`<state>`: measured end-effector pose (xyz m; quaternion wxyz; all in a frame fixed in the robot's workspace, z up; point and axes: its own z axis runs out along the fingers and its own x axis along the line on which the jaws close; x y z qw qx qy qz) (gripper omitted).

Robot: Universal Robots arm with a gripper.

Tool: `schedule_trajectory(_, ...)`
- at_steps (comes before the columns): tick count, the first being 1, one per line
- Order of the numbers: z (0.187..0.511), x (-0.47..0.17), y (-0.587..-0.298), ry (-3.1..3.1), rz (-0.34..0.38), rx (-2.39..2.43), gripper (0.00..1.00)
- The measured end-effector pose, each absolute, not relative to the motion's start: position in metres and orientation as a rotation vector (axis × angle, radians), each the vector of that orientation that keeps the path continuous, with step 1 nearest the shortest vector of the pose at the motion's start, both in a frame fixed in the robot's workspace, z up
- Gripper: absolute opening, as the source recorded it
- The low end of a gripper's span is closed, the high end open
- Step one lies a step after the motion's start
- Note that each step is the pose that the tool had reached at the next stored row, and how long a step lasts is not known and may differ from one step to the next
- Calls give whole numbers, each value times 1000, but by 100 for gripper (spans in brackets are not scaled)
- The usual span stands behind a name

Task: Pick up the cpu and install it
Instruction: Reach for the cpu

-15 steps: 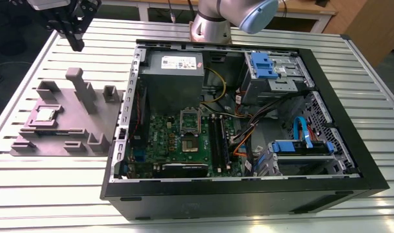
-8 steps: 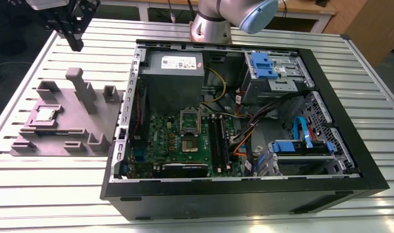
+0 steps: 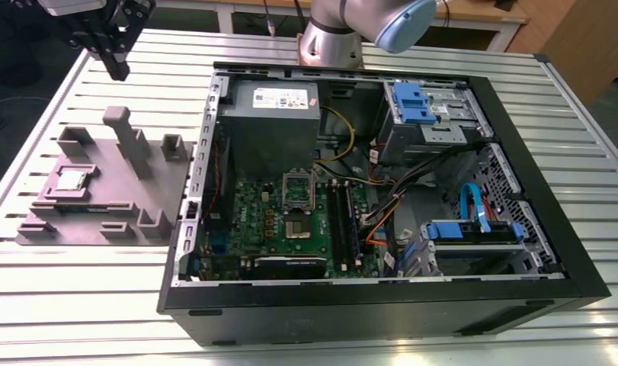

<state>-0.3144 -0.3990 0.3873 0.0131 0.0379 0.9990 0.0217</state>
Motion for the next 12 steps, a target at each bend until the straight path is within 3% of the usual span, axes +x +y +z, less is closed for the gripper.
schedule_trajectory(12, 387, -319, -399, 3113, 68, 118, 11)
